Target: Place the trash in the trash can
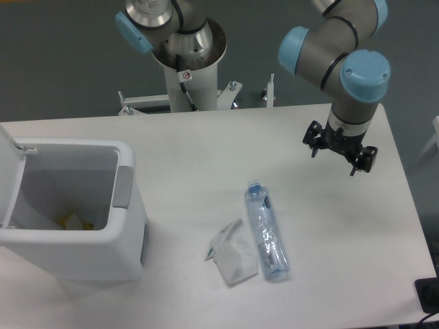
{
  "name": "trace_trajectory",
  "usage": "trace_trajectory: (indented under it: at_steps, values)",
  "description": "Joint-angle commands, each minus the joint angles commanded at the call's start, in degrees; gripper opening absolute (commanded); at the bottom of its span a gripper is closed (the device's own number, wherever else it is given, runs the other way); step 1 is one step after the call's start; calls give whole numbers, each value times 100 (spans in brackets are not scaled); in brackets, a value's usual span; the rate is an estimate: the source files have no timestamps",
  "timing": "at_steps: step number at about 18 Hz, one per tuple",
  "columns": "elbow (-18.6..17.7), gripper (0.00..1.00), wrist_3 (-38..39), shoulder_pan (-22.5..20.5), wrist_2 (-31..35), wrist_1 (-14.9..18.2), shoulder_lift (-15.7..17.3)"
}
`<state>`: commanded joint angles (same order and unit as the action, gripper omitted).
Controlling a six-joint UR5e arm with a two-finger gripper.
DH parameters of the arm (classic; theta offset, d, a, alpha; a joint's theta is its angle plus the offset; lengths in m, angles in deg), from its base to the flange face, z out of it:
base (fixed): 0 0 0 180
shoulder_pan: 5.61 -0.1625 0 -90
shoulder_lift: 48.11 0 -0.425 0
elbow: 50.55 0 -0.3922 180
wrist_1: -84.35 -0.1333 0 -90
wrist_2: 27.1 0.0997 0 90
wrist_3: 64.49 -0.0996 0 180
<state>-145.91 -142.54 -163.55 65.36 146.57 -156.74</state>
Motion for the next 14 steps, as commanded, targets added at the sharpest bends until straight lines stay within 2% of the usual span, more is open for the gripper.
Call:
trace_trajectory:
  at_steps: [11, 14]
  values:
    - [53, 100, 0, 17, -88, 26, 0]
    - [79, 100, 210, 114, -88, 26, -70]
